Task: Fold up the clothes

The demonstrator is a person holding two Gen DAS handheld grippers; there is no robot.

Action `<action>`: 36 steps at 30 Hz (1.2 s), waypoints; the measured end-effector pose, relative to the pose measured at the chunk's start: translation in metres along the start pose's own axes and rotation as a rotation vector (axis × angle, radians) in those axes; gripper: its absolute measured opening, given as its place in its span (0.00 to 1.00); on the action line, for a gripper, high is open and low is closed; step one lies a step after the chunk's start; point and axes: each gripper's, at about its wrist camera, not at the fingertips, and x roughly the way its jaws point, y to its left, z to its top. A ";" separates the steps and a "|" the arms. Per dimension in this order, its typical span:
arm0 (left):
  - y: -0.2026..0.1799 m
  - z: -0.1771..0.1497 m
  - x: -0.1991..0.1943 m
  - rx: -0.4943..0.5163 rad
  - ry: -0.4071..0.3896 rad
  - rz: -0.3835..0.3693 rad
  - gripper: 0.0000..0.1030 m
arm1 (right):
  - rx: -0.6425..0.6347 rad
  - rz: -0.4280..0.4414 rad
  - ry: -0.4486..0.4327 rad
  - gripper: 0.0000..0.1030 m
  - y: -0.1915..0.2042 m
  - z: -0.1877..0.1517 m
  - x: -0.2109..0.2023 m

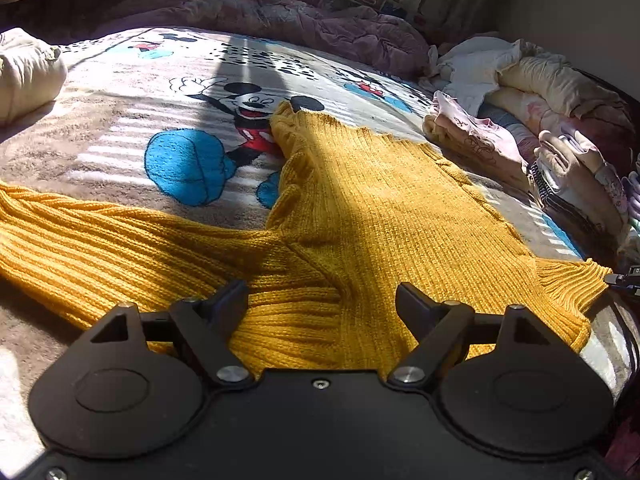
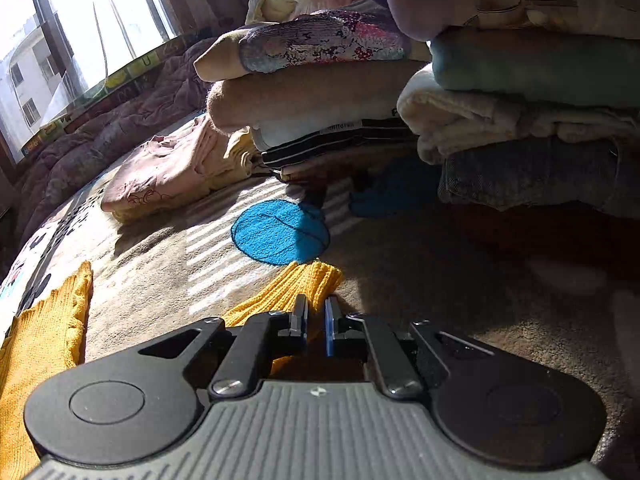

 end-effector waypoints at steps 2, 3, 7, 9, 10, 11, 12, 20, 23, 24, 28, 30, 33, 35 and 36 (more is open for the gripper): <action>-0.006 0.000 -0.009 0.023 -0.025 0.018 0.79 | -0.045 -0.060 -0.031 0.10 0.007 -0.003 -0.005; -0.009 0.001 -0.014 0.037 -0.039 0.025 0.79 | -0.084 -0.085 -0.062 0.11 0.014 -0.004 -0.011; -0.024 -0.001 -0.028 0.076 -0.088 -0.007 0.76 | -0.213 -0.034 -0.172 0.13 0.054 -0.014 -0.038; -0.037 -0.004 -0.029 0.108 -0.089 -0.040 0.65 | -0.311 0.101 -0.179 0.13 0.090 -0.031 -0.057; -0.044 -0.007 -0.028 0.128 -0.082 -0.053 0.63 | -0.377 0.172 -0.176 0.13 0.109 -0.043 -0.066; -0.052 -0.011 -0.027 0.148 -0.074 -0.068 0.57 | -0.424 0.246 -0.166 0.13 0.124 -0.054 -0.072; -0.060 -0.015 -0.025 0.168 -0.066 -0.083 0.49 | -0.462 0.323 -0.150 0.12 0.138 -0.067 -0.077; -0.124 -0.082 -0.022 0.592 0.045 -0.101 0.50 | -0.722 0.503 0.057 0.12 0.177 -0.170 -0.088; -0.128 -0.085 -0.032 0.643 0.057 -0.109 0.51 | -0.781 0.468 0.043 0.12 0.159 -0.185 -0.110; -0.126 -0.082 -0.038 0.625 0.049 -0.129 0.51 | -0.782 0.473 0.030 0.12 0.154 -0.187 -0.117; -0.112 -0.056 -0.057 0.445 -0.042 -0.220 0.51 | -0.735 0.522 -0.076 0.12 0.150 -0.186 -0.142; -0.110 -0.048 -0.050 0.374 -0.080 -0.183 0.51 | -0.724 0.552 -0.108 0.12 0.158 -0.182 -0.142; -0.110 -0.053 -0.022 0.412 0.038 -0.126 0.53 | -0.800 0.560 -0.075 0.12 0.175 -0.189 -0.125; -0.112 -0.058 -0.009 0.483 0.131 -0.111 0.63 | -0.851 0.565 -0.053 0.15 0.186 -0.194 -0.114; -0.113 -0.057 -0.010 0.510 0.145 -0.122 0.64 | -0.877 0.567 -0.042 0.19 0.192 -0.196 -0.109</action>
